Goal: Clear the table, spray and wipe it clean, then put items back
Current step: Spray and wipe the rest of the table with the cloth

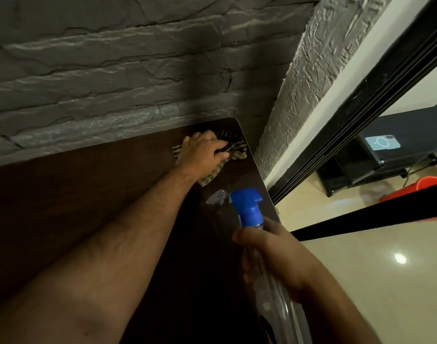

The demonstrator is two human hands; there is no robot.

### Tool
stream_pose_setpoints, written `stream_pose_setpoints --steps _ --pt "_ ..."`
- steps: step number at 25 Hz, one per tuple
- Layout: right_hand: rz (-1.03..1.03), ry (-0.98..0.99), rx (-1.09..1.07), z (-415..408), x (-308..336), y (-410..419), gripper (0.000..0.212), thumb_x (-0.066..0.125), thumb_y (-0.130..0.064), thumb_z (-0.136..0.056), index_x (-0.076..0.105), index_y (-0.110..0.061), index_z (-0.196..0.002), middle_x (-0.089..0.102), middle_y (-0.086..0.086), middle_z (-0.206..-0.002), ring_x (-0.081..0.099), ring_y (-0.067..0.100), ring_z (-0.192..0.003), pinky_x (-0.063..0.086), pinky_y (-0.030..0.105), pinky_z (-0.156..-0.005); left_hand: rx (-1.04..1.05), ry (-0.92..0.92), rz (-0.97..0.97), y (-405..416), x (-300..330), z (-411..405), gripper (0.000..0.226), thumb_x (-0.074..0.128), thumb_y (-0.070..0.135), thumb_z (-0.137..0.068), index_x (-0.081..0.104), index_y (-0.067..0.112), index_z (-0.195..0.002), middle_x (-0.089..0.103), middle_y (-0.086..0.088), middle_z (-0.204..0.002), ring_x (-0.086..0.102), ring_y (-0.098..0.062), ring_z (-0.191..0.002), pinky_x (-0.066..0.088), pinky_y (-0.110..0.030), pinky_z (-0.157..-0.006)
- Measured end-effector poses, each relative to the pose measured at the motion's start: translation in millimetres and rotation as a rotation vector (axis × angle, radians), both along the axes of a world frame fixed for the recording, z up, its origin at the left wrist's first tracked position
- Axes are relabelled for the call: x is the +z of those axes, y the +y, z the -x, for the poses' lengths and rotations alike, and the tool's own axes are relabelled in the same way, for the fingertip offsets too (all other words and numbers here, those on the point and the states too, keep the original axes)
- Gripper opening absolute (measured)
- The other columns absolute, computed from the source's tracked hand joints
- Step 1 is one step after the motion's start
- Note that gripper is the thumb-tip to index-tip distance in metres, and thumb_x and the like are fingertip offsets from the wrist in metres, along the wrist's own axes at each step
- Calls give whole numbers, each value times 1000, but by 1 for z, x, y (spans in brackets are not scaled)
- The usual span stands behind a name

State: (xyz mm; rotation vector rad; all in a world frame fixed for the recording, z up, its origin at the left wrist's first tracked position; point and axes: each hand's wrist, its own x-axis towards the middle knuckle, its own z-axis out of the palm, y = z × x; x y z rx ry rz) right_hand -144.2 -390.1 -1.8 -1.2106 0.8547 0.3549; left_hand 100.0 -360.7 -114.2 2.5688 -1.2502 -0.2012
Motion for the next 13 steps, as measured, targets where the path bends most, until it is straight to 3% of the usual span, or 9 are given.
stream_pose_setpoints --steps 5,9,13 --pt "44 -20 -123 4 11 -8 28 60 -8 -85 52 -6 -112 52 23 -75 49 30 -56 47 33 -48 13 45 -24 -1 13 28 41 49 46 -93 53 31 -131 50 3 -122 43 -19 -113 30 -37 -94" --pt "48 -37 -115 11 22 -20 23 59 -12 -85 54 -6 -106 57 24 -73 54 31 -54 49 34 -49 -262 15 4 62 9 91 37 43 47 -93 51 37 -128 46 8 -118 41 -13 -105 31 -34 -87" --pt "56 -73 -34 17 17 -23 31 62 -16 -82 53 -5 -110 56 25 -73 54 32 -53 47 42 -62 106 34 -52 55 4 21 40 47 47 -94 54 31 -130 52 2 -120 45 -21 -112 31 -35 -89"
